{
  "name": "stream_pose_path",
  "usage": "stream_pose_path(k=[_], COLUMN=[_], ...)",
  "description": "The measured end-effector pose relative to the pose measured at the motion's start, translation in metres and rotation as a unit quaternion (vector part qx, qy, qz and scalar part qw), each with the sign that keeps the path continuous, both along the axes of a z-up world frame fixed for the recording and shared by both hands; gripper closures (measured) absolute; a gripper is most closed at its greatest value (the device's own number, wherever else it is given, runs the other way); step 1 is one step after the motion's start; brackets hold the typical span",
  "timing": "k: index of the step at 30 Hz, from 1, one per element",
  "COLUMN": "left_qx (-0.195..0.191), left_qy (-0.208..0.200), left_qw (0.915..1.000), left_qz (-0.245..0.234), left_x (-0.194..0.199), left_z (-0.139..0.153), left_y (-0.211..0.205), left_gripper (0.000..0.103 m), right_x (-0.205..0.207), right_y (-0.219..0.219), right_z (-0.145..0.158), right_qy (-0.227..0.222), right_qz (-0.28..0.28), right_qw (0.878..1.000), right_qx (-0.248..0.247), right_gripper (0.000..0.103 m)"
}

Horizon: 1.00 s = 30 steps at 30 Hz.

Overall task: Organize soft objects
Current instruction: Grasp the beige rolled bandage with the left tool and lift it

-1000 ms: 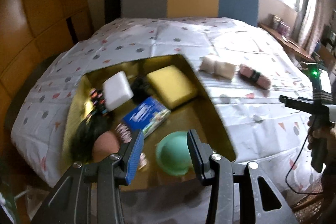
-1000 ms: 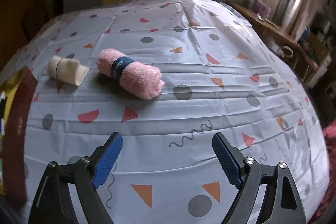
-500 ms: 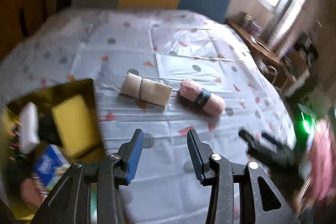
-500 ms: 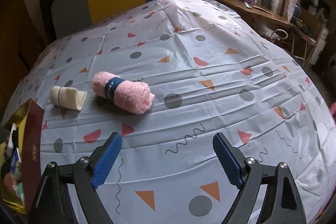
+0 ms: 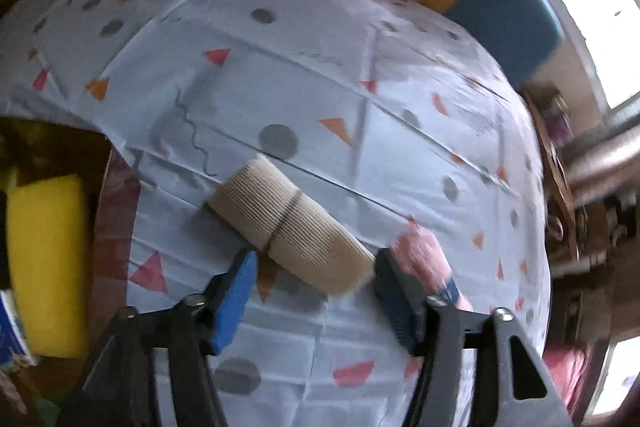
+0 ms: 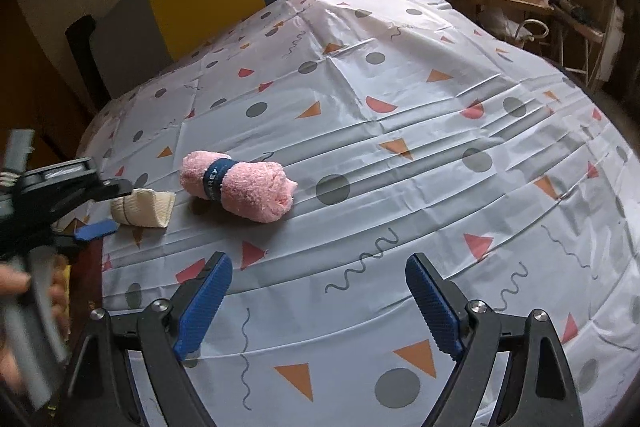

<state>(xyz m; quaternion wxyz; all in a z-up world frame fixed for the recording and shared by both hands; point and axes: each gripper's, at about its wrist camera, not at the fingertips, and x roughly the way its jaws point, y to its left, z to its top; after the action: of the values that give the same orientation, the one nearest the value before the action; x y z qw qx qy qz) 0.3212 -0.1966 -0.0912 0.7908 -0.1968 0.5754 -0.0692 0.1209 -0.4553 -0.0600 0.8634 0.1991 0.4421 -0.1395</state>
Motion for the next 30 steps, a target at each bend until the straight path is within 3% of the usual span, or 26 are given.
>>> stream_pose_path(k=[3,12,16,18,20,24,30], left_qx=[0.005,0.067,0.064,0.063,0.061,0.064,0.054], left_qy=[0.009,-0.004,0.001,-0.004,-0.005,-0.034,-0.033], left_qw=[0.9998,0.9975,0.9979,0.998,0.9979,0.9942,0.9845], left_qz=[0.016,-0.023,-0.007,-0.011,-0.021,-0.08,-0.163], left_x=[0.009,0.033,0.04,0.038,0.035,0.021,-0.03], left_z=[-0.011,-0.02,-0.023,-0.022,-0.022,-0.011,0.009], left_y=[0.0,-0.026,-0.022,-0.022,-0.022,-0.025,-0.025], left_gripper=[0.033,0.034,0.034,0.039,0.052,0.06,0.06], right_x=[0.0,0.0,0.001,0.001,0.001,0.0,-0.003], right_y=[0.001,0.001,0.0,0.001,0.001,-0.001,-0.007], right_z=[-0.001,-0.005,-0.006,-0.007,-0.007,-0.006,-0.006], right_qy=[0.001,0.009,0.01,0.011,0.011,0.007,0.006], right_qz=[0.0,-0.005,-0.005,-0.003,-0.002,-0.006,-0.019], right_qw=[1.0,1.0,1.0,1.0,1.0,1.0,1.0], right_qx=[0.003,0.014,0.016,0.015,0.014,0.015,0.024], right_gripper=[0.012,0.012,0.012,0.012,0.012,0.012,0.012])
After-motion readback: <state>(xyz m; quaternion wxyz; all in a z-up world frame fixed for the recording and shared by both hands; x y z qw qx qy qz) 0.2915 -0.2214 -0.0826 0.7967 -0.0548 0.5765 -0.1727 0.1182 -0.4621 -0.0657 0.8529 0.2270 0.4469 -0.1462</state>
